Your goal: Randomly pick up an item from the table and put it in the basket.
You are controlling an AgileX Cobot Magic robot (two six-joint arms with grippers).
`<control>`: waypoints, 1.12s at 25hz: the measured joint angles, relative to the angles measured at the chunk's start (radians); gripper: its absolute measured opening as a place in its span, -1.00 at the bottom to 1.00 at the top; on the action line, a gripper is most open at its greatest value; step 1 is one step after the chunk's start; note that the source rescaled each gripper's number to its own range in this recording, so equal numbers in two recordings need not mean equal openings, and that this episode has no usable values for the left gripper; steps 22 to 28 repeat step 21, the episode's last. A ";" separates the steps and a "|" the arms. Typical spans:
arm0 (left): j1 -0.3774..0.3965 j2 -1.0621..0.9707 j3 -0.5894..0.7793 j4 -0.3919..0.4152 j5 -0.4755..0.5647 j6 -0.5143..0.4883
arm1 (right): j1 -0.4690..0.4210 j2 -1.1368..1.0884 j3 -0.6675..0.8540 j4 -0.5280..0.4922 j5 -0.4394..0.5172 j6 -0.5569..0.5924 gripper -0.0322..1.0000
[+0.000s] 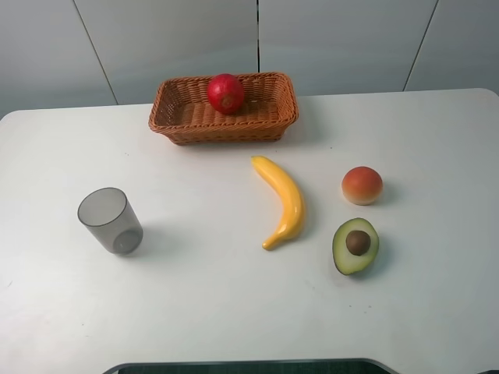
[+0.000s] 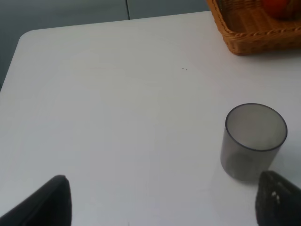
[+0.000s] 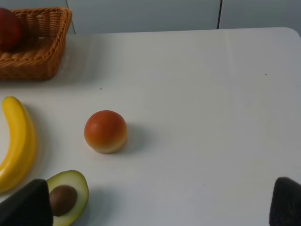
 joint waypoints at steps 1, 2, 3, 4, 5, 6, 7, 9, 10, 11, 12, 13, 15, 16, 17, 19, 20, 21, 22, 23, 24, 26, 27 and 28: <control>0.000 0.000 0.000 0.000 0.000 0.000 | 0.000 0.000 0.000 0.000 0.000 0.000 1.00; 0.000 0.000 0.000 0.000 0.000 0.000 | 0.000 0.000 0.000 0.000 0.000 0.000 1.00; 0.000 0.000 0.000 0.000 0.000 0.000 | 0.000 0.000 0.000 0.000 0.000 0.000 1.00; 0.000 0.000 0.000 0.000 0.000 0.000 | 0.000 0.000 0.000 0.000 0.000 0.002 1.00; 0.000 0.000 0.000 0.000 0.000 0.000 | 0.000 0.000 0.000 0.000 0.000 0.004 1.00; 0.000 0.000 0.000 0.000 0.000 0.000 | 0.000 0.000 0.000 0.000 0.000 0.007 1.00; 0.000 0.000 0.000 0.000 0.000 0.000 | 0.000 0.000 0.000 -0.001 0.000 0.008 1.00; 0.000 0.000 0.000 0.000 0.000 0.000 | 0.000 0.000 0.000 -0.001 0.000 0.014 1.00; 0.000 0.000 0.000 0.000 0.000 0.000 | 0.000 0.000 0.000 -0.001 0.000 0.015 1.00; 0.000 0.000 0.000 0.000 0.000 0.000 | 0.000 0.000 0.000 -0.001 0.000 0.017 1.00; 0.000 0.000 0.000 0.000 0.000 0.000 | 0.000 0.000 0.000 -0.001 0.000 0.017 1.00; 0.000 0.000 0.000 0.000 0.000 0.000 | 0.000 0.000 0.000 -0.002 0.000 0.017 1.00; 0.000 0.000 0.000 0.000 0.000 0.000 | 0.000 0.000 0.000 -0.007 0.000 0.020 1.00; 0.000 0.000 0.000 0.000 0.000 0.000 | 0.000 0.000 0.000 -0.011 0.000 0.024 1.00; 0.000 0.000 0.000 0.000 0.000 0.000 | 0.000 0.000 0.000 -0.017 0.000 0.028 1.00; 0.000 0.000 0.000 0.000 0.000 0.000 | 0.000 0.000 0.000 -0.026 0.000 0.044 1.00; 0.000 0.000 0.000 0.000 0.000 0.000 | 0.000 0.000 0.000 -0.028 0.000 0.044 1.00; 0.000 0.000 0.000 0.000 0.000 0.000 | 0.000 0.000 0.000 -0.028 0.000 0.050 1.00; 0.000 0.000 0.000 0.000 0.000 0.000 | 0.000 0.000 0.000 -0.028 0.000 0.050 1.00; 0.000 0.000 0.000 0.000 0.000 0.000 | 0.000 0.000 0.000 -0.028 0.000 0.050 1.00; 0.000 0.000 0.000 0.000 0.000 0.000 | 0.000 0.000 0.000 -0.028 0.000 0.050 1.00; 0.000 0.000 0.000 0.000 0.000 0.000 | 0.000 0.000 0.000 -0.028 0.000 0.050 1.00; 0.000 0.000 0.000 0.000 0.000 0.000 | 0.000 0.000 0.000 -0.028 0.000 0.050 1.00; 0.000 0.000 0.000 0.000 0.000 0.000 | 0.000 0.000 0.000 -0.028 0.000 0.050 1.00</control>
